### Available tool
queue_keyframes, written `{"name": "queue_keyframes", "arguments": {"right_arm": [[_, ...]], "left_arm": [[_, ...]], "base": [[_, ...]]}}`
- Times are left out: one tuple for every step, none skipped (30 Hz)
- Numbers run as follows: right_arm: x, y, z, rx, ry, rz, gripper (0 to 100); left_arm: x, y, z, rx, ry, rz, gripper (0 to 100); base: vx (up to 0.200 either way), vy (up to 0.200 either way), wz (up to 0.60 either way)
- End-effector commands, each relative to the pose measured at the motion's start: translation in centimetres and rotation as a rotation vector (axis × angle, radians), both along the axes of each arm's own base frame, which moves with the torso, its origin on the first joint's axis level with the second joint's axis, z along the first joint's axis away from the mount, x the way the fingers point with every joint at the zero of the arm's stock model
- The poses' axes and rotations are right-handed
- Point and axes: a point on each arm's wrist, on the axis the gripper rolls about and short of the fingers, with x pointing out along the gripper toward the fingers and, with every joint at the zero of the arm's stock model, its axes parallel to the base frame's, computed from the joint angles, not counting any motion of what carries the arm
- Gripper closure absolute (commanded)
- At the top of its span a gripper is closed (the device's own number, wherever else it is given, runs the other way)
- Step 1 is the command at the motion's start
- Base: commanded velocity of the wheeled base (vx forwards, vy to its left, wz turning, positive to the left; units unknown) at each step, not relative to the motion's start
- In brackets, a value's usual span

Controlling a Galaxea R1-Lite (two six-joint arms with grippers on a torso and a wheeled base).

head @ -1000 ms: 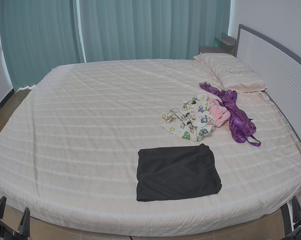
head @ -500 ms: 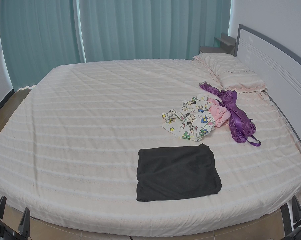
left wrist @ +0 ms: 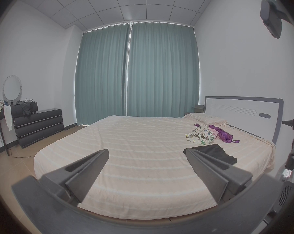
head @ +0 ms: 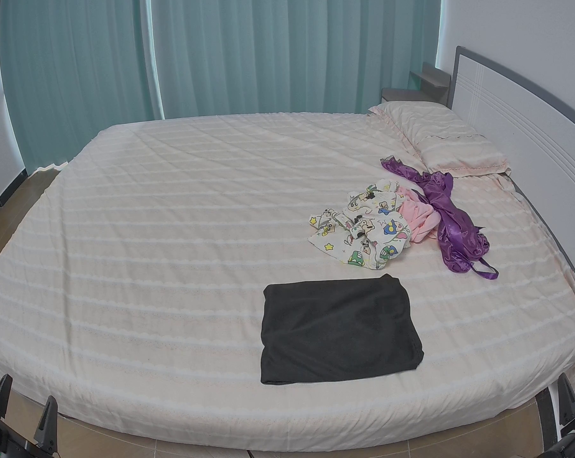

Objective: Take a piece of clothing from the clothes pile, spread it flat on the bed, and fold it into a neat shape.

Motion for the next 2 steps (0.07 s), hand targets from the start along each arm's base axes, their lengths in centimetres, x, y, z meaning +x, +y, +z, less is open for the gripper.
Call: {"name": "queue_keyframes", "arguments": {"right_arm": [[0.02,0.00,-0.54,-0.001,0.004,0.000,0],[0.02,0.00,-0.55,-0.001,0.006,0.000,0]], "left_arm": [[0.00,0.00,-0.43,-0.001,0.000,-0.001,0],[0.00,0.00,-0.43,-0.001,0.000,0.001,0]], "base": [[0.000,0.000,0.00],[0.000,0.000,0.00]]}}
